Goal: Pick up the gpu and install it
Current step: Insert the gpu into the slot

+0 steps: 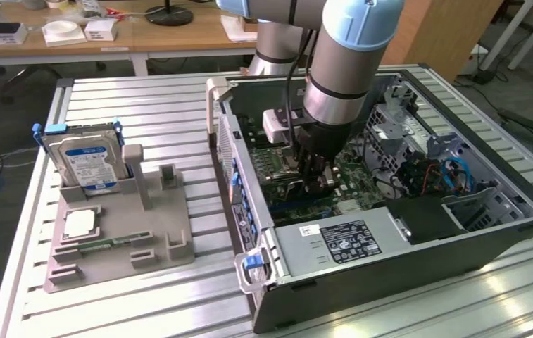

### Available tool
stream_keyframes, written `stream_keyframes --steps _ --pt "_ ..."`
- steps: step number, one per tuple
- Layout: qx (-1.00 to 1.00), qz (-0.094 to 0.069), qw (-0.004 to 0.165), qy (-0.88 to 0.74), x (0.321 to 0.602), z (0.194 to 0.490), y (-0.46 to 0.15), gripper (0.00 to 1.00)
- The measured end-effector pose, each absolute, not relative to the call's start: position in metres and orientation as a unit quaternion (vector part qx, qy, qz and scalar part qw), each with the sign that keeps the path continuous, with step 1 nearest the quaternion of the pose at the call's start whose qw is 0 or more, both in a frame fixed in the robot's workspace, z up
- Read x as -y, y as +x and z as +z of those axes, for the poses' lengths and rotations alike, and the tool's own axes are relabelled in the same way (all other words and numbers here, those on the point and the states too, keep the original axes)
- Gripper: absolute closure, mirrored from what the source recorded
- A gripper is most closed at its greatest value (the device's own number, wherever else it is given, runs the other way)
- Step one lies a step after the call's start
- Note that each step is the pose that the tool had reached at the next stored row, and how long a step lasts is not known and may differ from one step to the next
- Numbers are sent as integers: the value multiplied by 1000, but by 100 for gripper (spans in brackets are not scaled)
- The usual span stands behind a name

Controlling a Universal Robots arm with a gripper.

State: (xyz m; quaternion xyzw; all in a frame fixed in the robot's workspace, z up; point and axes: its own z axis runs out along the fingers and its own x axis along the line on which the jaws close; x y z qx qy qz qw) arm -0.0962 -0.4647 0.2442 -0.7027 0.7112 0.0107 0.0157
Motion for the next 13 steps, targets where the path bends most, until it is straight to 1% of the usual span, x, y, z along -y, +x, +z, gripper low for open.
stream_keyframes --steps 13 --pt "-711 11 16 -703 465 241 -96 74"
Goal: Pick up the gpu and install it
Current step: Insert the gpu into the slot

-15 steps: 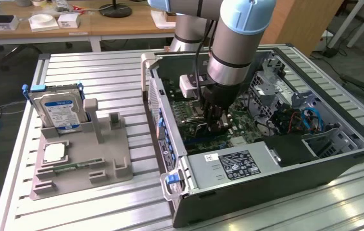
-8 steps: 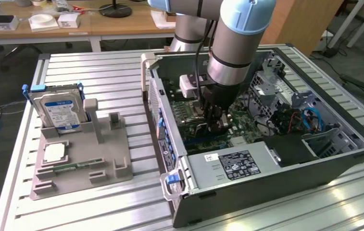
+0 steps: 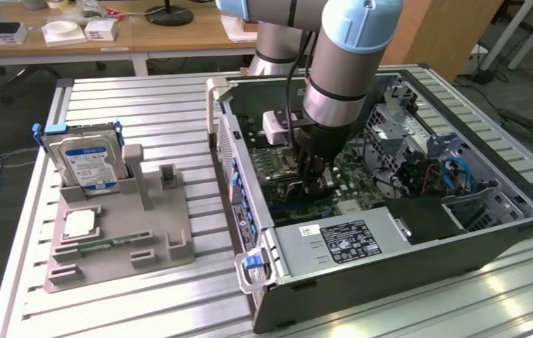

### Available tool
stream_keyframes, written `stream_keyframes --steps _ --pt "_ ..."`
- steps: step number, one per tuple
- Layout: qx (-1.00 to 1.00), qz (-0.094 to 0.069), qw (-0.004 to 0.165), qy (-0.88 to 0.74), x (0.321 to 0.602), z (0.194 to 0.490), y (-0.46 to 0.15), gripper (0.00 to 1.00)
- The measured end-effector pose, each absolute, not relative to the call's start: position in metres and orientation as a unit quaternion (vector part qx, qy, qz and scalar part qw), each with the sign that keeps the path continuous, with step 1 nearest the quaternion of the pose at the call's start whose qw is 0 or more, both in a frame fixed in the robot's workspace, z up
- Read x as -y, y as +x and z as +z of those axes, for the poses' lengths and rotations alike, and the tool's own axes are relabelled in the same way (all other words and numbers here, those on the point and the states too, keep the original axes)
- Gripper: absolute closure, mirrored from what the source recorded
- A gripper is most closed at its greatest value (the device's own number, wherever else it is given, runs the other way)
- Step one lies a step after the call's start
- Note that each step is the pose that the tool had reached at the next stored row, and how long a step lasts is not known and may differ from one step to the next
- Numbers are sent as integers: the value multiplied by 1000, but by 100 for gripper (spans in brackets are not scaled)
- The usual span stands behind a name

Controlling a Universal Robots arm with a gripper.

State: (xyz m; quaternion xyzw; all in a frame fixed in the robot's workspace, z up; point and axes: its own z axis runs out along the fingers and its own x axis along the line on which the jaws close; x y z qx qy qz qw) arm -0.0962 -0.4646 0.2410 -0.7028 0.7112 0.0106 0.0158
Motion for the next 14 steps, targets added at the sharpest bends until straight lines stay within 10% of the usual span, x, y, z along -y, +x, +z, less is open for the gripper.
stream_keyframes --steps 14 --pt "-711 11 16 -703 465 239 -96 74"
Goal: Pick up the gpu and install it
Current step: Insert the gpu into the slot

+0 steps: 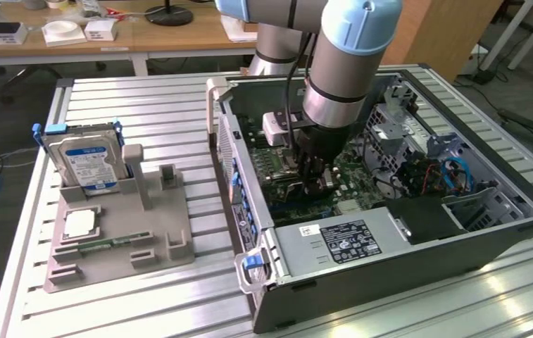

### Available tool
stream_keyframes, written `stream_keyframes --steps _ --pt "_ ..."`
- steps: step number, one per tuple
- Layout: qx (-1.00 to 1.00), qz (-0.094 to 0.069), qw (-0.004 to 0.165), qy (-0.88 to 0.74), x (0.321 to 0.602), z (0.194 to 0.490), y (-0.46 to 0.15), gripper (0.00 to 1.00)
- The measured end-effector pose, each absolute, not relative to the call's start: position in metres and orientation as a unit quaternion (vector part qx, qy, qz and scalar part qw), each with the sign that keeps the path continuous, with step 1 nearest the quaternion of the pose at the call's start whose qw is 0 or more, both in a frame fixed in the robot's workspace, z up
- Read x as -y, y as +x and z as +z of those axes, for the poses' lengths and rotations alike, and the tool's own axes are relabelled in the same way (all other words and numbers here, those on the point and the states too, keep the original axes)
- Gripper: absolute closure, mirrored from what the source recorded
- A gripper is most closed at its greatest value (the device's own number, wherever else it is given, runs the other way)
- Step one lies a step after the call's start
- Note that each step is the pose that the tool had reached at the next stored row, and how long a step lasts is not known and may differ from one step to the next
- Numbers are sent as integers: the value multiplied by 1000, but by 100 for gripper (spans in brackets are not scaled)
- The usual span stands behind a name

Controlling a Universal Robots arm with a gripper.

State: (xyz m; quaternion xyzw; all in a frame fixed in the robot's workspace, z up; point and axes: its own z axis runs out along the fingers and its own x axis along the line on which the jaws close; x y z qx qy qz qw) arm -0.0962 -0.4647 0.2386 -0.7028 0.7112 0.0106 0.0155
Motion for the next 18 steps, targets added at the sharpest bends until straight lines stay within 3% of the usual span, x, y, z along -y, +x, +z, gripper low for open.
stream_keyframes --steps 18 --pt "-711 11 16 -703 464 246 -96 74"
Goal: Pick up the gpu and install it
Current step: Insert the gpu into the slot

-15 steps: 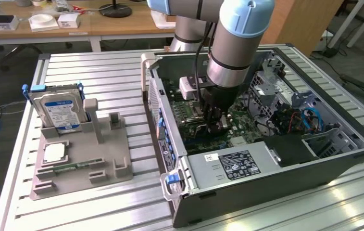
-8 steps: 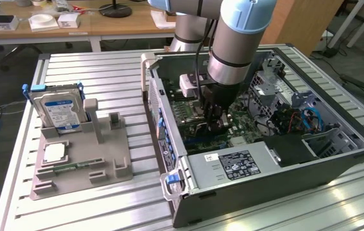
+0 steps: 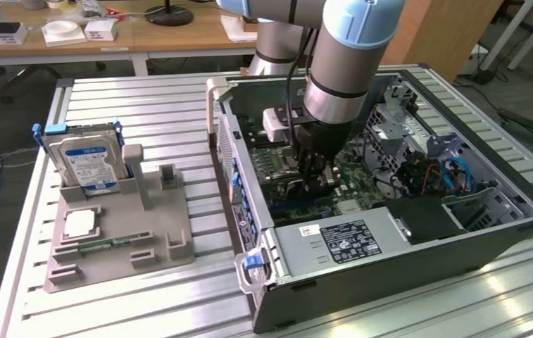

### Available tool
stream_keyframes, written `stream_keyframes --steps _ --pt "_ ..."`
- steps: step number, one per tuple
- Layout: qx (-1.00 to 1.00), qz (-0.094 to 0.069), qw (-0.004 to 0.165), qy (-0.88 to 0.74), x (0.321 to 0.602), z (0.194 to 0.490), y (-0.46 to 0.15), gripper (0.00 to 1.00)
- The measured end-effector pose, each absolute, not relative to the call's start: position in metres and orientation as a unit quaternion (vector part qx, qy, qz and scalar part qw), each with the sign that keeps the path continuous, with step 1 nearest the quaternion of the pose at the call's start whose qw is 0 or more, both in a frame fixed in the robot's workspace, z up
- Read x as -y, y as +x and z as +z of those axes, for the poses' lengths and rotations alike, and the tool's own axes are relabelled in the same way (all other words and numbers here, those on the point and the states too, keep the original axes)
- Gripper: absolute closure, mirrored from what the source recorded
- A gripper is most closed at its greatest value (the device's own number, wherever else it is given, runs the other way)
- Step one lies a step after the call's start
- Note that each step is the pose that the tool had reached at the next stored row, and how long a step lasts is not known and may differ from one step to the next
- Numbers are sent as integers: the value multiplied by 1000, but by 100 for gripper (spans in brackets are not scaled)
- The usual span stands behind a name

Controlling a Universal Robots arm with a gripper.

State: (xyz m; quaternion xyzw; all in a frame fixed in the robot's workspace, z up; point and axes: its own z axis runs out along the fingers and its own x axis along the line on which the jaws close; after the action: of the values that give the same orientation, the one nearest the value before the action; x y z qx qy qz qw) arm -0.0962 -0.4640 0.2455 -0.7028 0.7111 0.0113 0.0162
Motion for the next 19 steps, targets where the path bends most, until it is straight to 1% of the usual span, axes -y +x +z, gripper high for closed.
stream_keyframes --steps 19 --pt "-711 11 16 -703 463 241 -96 74"
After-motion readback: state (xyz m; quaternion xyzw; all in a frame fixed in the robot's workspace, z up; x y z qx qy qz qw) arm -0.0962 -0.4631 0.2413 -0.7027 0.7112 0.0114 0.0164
